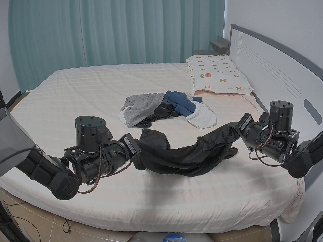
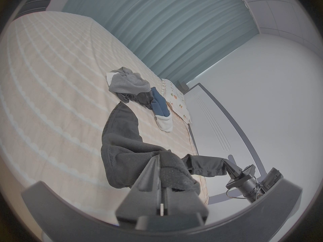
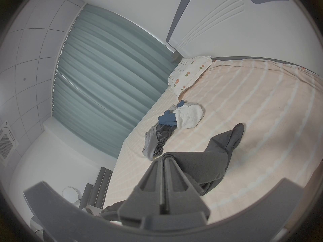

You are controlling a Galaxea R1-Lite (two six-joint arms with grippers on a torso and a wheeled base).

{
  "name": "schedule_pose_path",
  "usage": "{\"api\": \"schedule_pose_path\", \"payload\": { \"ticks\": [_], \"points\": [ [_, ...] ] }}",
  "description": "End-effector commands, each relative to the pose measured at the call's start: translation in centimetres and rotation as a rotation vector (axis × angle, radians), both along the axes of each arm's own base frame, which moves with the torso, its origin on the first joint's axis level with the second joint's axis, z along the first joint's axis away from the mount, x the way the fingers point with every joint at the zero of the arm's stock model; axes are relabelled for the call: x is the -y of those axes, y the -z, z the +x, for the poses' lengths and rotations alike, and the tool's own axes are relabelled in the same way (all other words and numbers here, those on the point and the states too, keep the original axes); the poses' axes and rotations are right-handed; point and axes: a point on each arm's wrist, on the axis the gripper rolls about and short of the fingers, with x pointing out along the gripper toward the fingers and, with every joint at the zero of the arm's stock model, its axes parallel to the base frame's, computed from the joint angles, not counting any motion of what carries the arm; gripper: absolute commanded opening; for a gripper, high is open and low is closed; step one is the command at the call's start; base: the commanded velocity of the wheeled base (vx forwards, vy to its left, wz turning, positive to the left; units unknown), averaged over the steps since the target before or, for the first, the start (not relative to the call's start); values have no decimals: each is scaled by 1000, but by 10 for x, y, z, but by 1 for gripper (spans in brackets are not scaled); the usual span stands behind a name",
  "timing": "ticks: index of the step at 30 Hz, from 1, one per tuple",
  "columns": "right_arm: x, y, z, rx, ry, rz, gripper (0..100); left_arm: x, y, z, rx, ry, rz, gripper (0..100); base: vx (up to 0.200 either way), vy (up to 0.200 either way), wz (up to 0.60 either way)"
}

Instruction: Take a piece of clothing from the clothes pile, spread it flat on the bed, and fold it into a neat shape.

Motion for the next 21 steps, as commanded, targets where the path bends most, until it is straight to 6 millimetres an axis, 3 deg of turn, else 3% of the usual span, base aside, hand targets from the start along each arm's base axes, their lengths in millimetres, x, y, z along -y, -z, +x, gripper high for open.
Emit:
{"api": "schedule_pose_path", "payload": {
  "ticks": [1,21],
  "points": [
    [1,1,0,-2,4,-4,0,-4,1,3,-2,-17,1,0,0,200,0],
    [7,-10,12,148,55,80,0,-24,-17,9,83,-85,-38,0,0,200,0]
  ]
}}
